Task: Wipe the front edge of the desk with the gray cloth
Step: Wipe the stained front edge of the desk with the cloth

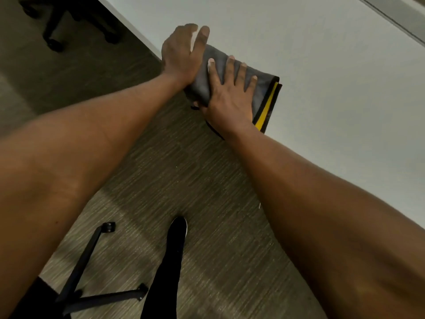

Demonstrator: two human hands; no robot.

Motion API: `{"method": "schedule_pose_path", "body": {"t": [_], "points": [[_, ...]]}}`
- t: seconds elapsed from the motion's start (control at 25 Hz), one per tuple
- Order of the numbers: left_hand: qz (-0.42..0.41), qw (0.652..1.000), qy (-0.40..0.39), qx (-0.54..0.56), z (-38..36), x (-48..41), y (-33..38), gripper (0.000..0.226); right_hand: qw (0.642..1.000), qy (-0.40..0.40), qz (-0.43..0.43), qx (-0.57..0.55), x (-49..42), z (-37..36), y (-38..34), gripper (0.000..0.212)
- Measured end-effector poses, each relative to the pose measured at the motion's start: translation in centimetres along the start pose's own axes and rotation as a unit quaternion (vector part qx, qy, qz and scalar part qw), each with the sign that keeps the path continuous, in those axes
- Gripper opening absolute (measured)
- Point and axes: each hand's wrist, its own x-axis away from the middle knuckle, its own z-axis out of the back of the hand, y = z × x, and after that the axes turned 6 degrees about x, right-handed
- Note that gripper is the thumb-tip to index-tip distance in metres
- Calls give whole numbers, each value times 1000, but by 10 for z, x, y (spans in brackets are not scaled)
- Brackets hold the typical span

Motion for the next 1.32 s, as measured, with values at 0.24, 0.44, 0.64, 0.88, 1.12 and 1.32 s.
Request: {"method": "schedule_pose_path", "body": {"t": [0.24,0.44,0.64,0.88,1.12,1.32], "points": [[-22,988,-98,-117,-59,92,72,84,1000,23,1,12,124,-10,98,97],[-108,971,-155,-148,-108,162,144,91,999,25,-7,34,232,-18,187,97],[-109,969,-179,-135,-133,200,187,89,999,14,-26,45,322,-28,259,96],[-200,948,-208,-133,-176,264,246,85,994,64,-90,-22,371,-38,278,86],[-198,946,-192,-168,-187,265,242,77,861,157,-281,-395,395,-43,228,86],[-209,946,-185,-165,-189,266,241,71,638,248,-437,-583,383,-39,196,65]]}}
